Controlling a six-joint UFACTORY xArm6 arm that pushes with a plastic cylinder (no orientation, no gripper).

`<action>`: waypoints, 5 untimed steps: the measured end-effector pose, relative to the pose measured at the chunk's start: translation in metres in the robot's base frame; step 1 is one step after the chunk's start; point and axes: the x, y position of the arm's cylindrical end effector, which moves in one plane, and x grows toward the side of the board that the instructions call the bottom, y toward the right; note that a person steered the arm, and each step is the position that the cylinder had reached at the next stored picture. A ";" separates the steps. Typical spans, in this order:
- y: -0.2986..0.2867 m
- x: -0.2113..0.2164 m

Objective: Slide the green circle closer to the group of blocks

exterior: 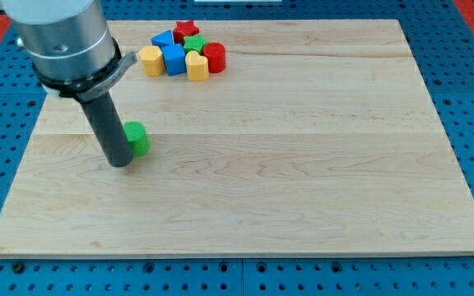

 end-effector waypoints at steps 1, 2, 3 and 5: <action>0.000 -0.017; 0.000 -0.038; 0.000 -0.059; 0.000 -0.074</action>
